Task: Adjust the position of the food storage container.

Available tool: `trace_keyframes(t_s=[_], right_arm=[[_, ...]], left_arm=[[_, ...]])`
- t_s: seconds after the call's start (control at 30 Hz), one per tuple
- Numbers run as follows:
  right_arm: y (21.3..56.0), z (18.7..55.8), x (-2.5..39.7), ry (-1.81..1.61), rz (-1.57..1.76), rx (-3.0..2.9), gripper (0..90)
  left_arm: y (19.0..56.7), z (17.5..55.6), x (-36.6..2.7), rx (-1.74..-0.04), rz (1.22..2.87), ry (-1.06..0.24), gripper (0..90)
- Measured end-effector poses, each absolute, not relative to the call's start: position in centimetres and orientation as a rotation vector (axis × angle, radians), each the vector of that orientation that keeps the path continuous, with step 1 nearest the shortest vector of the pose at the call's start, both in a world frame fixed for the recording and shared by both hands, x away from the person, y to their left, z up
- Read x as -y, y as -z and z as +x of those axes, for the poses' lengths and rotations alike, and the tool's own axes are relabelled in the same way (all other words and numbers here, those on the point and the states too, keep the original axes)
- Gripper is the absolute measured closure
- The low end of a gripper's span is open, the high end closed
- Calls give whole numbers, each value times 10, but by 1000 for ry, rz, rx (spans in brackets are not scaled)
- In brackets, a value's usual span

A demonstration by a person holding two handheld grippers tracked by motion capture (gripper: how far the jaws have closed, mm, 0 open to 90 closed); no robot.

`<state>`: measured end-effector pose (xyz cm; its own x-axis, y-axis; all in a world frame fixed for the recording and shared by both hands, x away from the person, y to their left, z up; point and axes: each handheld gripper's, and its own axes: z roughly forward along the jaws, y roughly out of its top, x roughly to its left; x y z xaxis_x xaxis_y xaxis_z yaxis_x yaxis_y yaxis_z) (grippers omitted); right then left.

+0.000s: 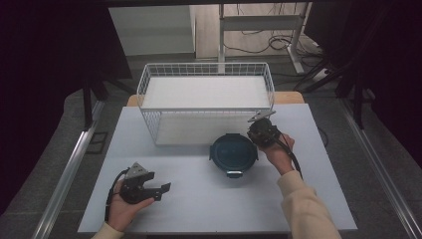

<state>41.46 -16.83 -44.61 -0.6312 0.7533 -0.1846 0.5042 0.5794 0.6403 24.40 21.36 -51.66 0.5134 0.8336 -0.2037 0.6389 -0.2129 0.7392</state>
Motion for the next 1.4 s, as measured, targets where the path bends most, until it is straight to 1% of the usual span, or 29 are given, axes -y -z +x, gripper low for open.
trace_keyframes(t_s=[0.33, 0.67, 1.4], right_arm=[[462, 422, 162, -674, 934, -2409, 890], [465, 420, 161, -680, 939, -2403, 899], [466, 399, 139, -720, 869, -2456, 900]], left_arm=[[517, 244, -216, -1220, 1926, -328, 215], [518, 245, -214, -1223, 1934, -327, 215], [520, 246, -214, -1228, 1931, -314, 215]])
